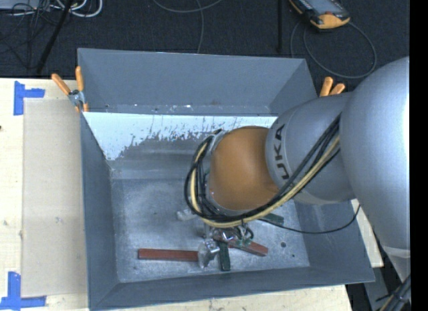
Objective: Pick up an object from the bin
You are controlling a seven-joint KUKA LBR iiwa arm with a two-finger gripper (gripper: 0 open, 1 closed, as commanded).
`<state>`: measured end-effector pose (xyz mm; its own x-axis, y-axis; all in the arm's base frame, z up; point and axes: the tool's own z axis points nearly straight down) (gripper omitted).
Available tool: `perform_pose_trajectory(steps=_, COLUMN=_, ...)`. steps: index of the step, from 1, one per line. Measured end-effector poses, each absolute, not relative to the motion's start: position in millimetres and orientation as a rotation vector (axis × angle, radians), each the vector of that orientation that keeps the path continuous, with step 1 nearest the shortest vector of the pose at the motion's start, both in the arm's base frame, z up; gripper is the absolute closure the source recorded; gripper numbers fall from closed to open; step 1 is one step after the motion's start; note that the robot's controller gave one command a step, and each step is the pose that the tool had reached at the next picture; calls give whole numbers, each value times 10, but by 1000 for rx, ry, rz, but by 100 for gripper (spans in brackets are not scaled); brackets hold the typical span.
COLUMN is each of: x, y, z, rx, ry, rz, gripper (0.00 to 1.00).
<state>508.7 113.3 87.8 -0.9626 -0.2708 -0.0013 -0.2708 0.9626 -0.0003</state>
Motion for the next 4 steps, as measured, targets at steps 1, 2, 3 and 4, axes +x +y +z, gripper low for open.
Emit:
perform_pose_trajectory(steps=1, x=4930, y=1871, z=732, rx=-705, ry=3056, rz=1, gripper=100)
perform_pose_trajectory(steps=2, x=4930, y=1871, z=732, rx=-704, ry=3056, rz=1, gripper=100)
perform_pose_trajectory(steps=3, x=4925, y=1869, z=752, rx=-705, ry=3058, rz=0, gripper=100)
perform_pose_trajectory(steps=4, x=4919, y=1870, z=784, rx=-705, ry=3060, rz=0, gripper=100)
